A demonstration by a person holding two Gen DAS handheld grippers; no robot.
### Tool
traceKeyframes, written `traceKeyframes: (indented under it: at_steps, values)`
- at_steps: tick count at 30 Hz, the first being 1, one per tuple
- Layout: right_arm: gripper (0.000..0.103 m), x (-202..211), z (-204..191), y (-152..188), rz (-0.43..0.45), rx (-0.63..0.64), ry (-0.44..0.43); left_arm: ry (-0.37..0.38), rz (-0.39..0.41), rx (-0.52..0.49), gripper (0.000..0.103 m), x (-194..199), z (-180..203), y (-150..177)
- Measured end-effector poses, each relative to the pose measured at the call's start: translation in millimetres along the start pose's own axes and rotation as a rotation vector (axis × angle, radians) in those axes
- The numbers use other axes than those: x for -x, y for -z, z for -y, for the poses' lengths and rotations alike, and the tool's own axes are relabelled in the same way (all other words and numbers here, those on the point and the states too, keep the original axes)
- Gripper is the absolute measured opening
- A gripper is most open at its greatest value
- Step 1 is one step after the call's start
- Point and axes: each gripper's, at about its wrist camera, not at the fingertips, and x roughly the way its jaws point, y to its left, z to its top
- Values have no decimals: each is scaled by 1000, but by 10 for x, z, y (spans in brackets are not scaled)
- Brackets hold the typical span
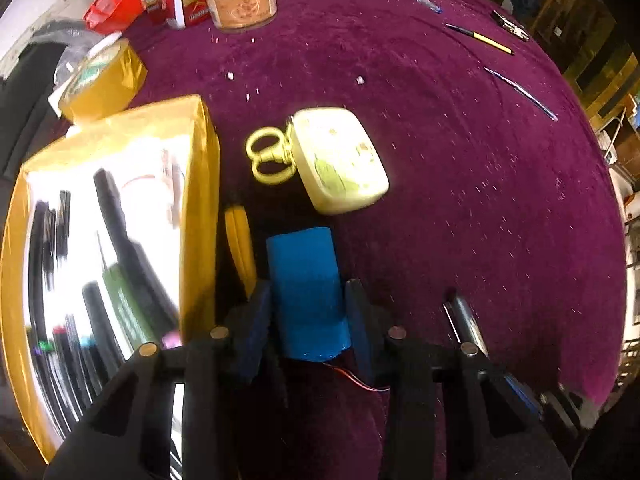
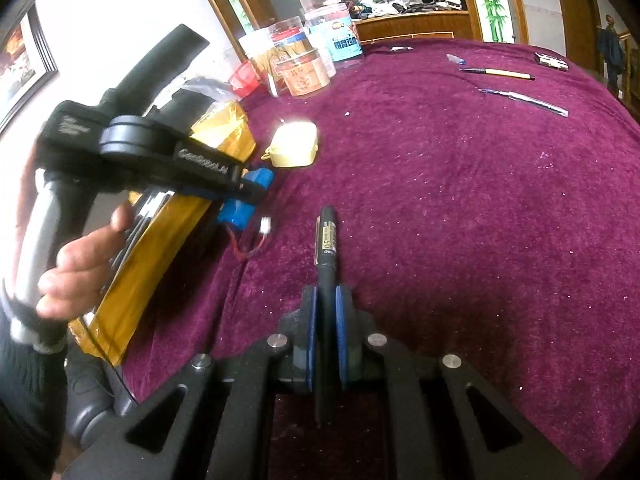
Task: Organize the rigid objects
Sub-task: 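Carry the blue battery pack and black pen over the tray and open both tools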
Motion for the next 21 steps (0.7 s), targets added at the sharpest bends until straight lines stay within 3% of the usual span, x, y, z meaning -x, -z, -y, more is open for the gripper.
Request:
traceKeyframes:
  at_steps: [4, 6, 7, 17, 21]
  values:
    - [8, -47, 23, -17, -22, -9, -1, -36, 10, -41, 43, -91, 80, 0]
    - [9, -63, 21, -19, -32, -5, -4, -58, 15, -47, 41, -82, 119, -2]
    - [9, -67, 14, -10, -34, -1, -5, -63, 16, -54, 33, -74, 137, 6]
    - [9, -78, -1, -10, -40, 0, 4, 195, 24, -60, 32, 369, 158, 631]
    - [9, -82, -14, -10, -44, 12, 5, 245, 54, -31, 32, 577, 108, 902]
